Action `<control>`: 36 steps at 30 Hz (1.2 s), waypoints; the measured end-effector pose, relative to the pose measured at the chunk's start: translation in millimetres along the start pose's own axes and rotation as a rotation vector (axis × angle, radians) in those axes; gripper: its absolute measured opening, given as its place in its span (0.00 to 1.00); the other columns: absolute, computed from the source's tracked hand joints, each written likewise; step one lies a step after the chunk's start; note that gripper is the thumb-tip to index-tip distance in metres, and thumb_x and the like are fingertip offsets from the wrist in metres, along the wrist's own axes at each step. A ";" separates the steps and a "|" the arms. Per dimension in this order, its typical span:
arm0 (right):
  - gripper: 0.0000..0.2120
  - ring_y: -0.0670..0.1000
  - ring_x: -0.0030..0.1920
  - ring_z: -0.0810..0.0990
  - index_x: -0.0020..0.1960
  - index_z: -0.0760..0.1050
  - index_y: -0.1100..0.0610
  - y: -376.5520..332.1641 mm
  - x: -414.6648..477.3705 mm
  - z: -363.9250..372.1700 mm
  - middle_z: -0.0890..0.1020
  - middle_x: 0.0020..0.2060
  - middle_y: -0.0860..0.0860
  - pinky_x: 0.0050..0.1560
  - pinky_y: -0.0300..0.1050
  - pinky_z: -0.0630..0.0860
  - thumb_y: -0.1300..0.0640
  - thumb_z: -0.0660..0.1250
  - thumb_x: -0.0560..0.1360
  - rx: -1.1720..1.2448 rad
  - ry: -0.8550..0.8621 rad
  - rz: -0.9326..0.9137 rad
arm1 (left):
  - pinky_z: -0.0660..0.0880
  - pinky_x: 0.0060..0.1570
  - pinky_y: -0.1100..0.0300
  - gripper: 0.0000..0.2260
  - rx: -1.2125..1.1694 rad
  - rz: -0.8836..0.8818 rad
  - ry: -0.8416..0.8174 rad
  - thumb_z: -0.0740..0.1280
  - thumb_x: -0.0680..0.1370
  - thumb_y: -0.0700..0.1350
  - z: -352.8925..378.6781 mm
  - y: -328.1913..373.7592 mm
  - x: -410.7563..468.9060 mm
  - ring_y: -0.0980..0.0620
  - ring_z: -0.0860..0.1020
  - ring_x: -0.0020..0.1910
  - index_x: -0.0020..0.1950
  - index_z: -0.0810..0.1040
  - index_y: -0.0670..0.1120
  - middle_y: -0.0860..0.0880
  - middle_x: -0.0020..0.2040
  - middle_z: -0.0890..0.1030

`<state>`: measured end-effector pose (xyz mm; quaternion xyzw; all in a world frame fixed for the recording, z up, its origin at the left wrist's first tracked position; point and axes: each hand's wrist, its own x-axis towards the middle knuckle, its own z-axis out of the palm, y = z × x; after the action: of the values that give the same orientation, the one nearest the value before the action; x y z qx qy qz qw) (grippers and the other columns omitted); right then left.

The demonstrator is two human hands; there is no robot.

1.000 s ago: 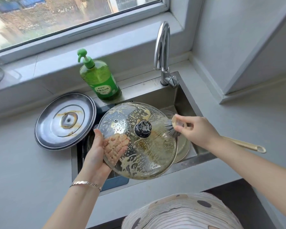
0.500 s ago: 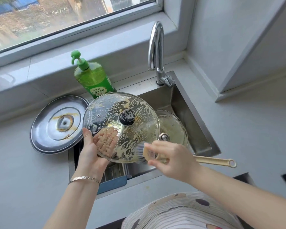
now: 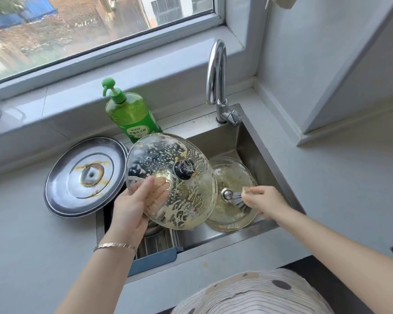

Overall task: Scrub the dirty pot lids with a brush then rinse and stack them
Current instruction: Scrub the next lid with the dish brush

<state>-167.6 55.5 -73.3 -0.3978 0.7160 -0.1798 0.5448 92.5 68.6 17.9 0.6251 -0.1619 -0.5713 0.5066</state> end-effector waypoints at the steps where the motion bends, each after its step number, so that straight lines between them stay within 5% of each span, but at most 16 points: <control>1: 0.07 0.49 0.30 0.73 0.46 0.77 0.53 -2.3 0.2 -1.9 0.79 0.36 0.51 0.25 0.36 0.65 0.50 0.68 0.74 0.122 0.004 0.091 | 0.81 0.37 0.59 0.09 0.082 0.044 -0.043 0.68 0.74 0.37 1.9 0.3 -0.9 0.48 0.84 0.39 0.52 0.77 0.34 0.40 0.40 0.84; 3: 0.13 0.47 0.24 0.66 0.43 0.76 0.60 -12.3 0.2 -7.7 0.78 0.36 0.56 0.19 0.35 0.59 0.49 0.69 0.73 0.353 -0.015 0.205 | 0.81 0.44 0.53 0.07 0.357 0.196 -0.122 0.72 0.71 0.37 6.8 -2.5 -2.7 0.44 0.83 0.41 0.47 0.80 0.36 0.37 0.42 0.83; 5: 0.16 0.44 0.20 0.62 0.46 0.75 0.61 -28.8 -1.3 -15.1 0.79 0.38 0.59 0.15 0.33 0.58 0.48 0.71 0.71 0.573 -0.090 0.241 | 0.79 0.38 0.52 0.04 0.738 0.447 -0.194 0.73 0.72 0.41 11.5 -9.1 -2.6 0.45 0.78 0.33 0.38 0.81 0.42 0.40 0.35 0.82; 8: 0.22 0.41 0.19 0.60 0.51 0.72 0.62 -55.0 -9.4 -21.1 0.81 0.42 0.60 0.15 0.29 0.57 0.48 0.71 0.66 0.739 -0.225 0.220 | 0.70 0.28 0.70 0.12 1.151 0.912 -0.391 0.75 0.70 0.37 12.5 -21.4 -0.4 0.61 0.72 0.24 0.32 0.77 0.50 0.53 0.26 0.77; 10: 0.22 0.41 0.19 0.58 0.52 0.73 0.61 -65.9 -15.7 -19.9 0.83 0.44 0.62 0.16 0.29 0.57 0.49 0.72 0.65 0.733 -0.275 0.214 | 0.77 0.33 0.69 0.15 1.361 1.180 -0.554 0.80 0.57 0.32 9.7 -30.6 1.9 0.63 0.80 0.31 0.38 0.83 0.45 0.51 0.35 0.84; 12: 0.15 0.41 0.16 0.58 0.52 0.74 0.60 -67.7 -18.6 -14.7 0.84 0.41 0.61 0.16 0.29 0.54 0.55 0.71 0.69 0.688 -0.266 0.231 | 0.80 0.41 0.62 0.24 1.510 1.345 -0.609 0.82 0.49 0.33 6.7 -38.4 6.1 0.53 0.84 0.42 0.43 0.85 0.41 0.47 0.44 0.85; 15: 0.10 0.42 0.15 0.57 0.54 0.74 0.64 -58.4 -14.6 -2.5 0.80 0.25 0.53 0.15 0.30 0.52 0.67 0.66 0.72 0.634 -0.180 0.232 | 0.78 0.48 0.60 0.22 1.565 1.452 -0.623 0.82 0.52 0.34 2.4 -43.4 10.4 0.52 0.84 0.46 0.44 0.85 0.42 0.47 0.46 0.85; 17: 0.08 0.42 0.15 0.57 0.48 0.76 0.64 -53.3 -13.9 3.1 0.77 0.26 0.53 0.15 0.31 0.52 0.70 0.65 0.70 0.645 -0.133 0.192 | 0.74 0.58 0.55 0.21 1.550 1.475 -0.572 0.81 0.56 0.35 -1.7 -45.9 12.3 0.50 0.82 0.53 0.47 0.85 0.44 0.48 0.51 0.84; 20: 0.08 0.41 0.17 0.57 0.37 0.74 0.60 -46.0 -12.6 2.9 0.75 0.31 0.55 0.17 0.32 0.52 0.71 0.67 0.68 0.635 -0.128 0.103 | 0.54 0.72 0.44 0.36 1.557 1.199 -0.440 0.79 0.64 0.47 -14.2 -45.4 14.4 0.47 0.59 0.75 0.69 0.70 0.57 0.51 0.74 0.66; 22: 0.13 0.42 0.18 0.59 0.47 0.77 0.59 -41.6 -13.1 -2.7 0.77 0.37 0.58 0.17 0.32 0.53 0.71 0.69 0.66 0.613 -0.125 0.035 | 0.46 0.73 0.46 0.47 1.339 0.760 -0.402 0.76 0.64 0.59 -21.3 -41.6 10.9 0.53 0.40 0.77 0.72 0.48 0.70 0.59 0.77 0.41; 23: 0.18 0.42 0.19 0.60 0.51 0.77 0.58 -40.1 -14.4 -7.2 0.76 0.38 0.61 0.17 0.32 0.53 0.71 0.70 0.64 0.608 -0.123 0.011 | 0.48 0.73 0.49 0.51 1.130 0.505 -0.395 0.76 0.61 0.62 -21.5 -38.0 7.5 0.55 0.41 0.77 0.72 0.43 0.70 0.61 0.76 0.38; 25: 0.18 0.42 0.19 0.64 0.52 0.77 0.57 -39.9 -16.3 -16.6 0.75 0.35 0.59 0.17 0.30 0.56 0.71 0.69 0.65 0.601 -0.125 -0.049 | 0.61 0.70 0.54 0.51 0.698 0.149 -0.291 0.76 0.65 0.59 -19.7 -30.4 4.4 0.55 0.59 0.74 0.75 0.43 0.62 0.56 0.77 0.48; 29: 0.17 0.47 0.37 0.83 0.55 0.77 0.58 -39.6 -17.0 -30.5 0.85 0.36 0.56 0.36 0.34 0.76 0.73 0.62 0.71 0.524 -0.221 -0.130 | 0.80 0.46 0.49 0.22 0.064 -0.297 -0.453 0.62 0.78 0.41 -9.6 -20.3 -0.9 0.40 0.82 0.48 0.71 0.64 0.50 0.35 0.64 0.75; 31: 0.16 0.49 0.39 0.84 0.54 0.78 0.59 -36.6 -16.1 -33.6 0.85 0.38 0.56 0.35 0.34 0.77 0.73 0.63 0.71 0.452 -0.256 -0.134 | 0.81 0.39 0.46 0.27 0.003 -0.352 -0.498 0.60 0.75 0.31 -11.4 -23.9 -2.2 0.36 0.83 0.41 0.69 0.66 0.55 0.30 0.58 0.77; 34: 0.13 0.46 0.34 0.80 0.54 0.78 0.68 -32.1 -13.4 -32.8 0.84 0.44 0.61 0.30 0.32 0.72 0.69 0.67 0.70 0.361 -0.265 -0.046 | 0.80 0.43 0.43 0.40 -0.016 -0.361 -0.548 0.60 0.65 0.30 -19.7 -36.2 -3.1 0.29 0.78 0.54 0.73 0.61 0.58 0.29 0.60 0.75; 36: 0.15 0.46 0.30 0.73 0.53 0.79 0.65 -29.1 -12.3 -32.0 0.83 0.46 0.62 0.26 0.32 0.64 0.61 0.72 0.67 0.306 -0.270 0.030 | 0.79 0.42 0.43 0.43 -0.032 -0.378 -0.551 0.60 0.62 0.31 -21.8 -41.5 -6.9 0.30 0.78 0.54 0.74 0.58 0.58 0.29 0.61 0.75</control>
<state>-185.1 41.3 -34.4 -0.3203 0.6066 -0.2237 0.6924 94.1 101.7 -15.9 0.4581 -0.1651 -0.8053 0.3383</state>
